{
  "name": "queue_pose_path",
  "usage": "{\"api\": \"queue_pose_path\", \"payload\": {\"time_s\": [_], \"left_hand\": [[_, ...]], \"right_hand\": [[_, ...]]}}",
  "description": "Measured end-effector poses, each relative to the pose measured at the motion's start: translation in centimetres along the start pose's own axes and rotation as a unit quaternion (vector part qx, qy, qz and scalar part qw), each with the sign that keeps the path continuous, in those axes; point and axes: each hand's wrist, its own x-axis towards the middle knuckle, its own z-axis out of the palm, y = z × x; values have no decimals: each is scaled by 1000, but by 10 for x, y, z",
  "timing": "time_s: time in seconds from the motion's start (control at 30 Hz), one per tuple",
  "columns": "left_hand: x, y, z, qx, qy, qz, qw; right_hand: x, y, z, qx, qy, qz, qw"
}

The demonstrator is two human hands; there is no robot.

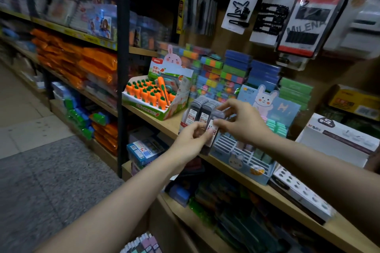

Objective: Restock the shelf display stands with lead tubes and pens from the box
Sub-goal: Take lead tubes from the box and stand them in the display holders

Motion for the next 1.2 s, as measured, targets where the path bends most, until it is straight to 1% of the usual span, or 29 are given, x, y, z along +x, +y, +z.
{"api": "queue_pose_path", "payload": {"time_s": [0.07,0.13,0.17,0.2,0.27,0.37,0.53,0.67,0.77,0.93,1.07,1.13,1.2], "left_hand": [[6,0,-16,44,102,28,993],[10,-2,-35,89,193,19,977],[11,-3,-43,117,217,0,969],[12,-5,-48,143,226,-21,963],[16,-7,-51,173,213,-48,960],[21,-10,-49,176,182,-61,965],[34,-11,-49,191,179,-47,964],[38,-17,-41,151,166,-33,974],[40,-23,-38,146,171,-13,974],[39,-28,-41,159,164,7,973],[33,-26,-43,161,138,15,977],[28,-23,-46,151,135,16,979],[21,-19,-51,165,142,21,976]], "right_hand": [[14,-3,-3,21,36,-10,999],[28,-7,-5,19,88,-27,996],[34,-10,-4,9,107,-37,994],[40,-12,-1,0,118,-47,992],[51,-14,7,-13,125,-63,990],[66,-17,22,-30,120,-80,989],[82,-14,42,-51,106,-87,989],[86,-8,54,-84,82,-89,989],[87,-5,59,-105,67,-82,989],[82,-5,69,-190,70,-99,974],[76,-6,71,-233,77,-93,965],[72,-8,67,-222,85,-81,968],[67,-11,60,-154,112,-71,979]]}}
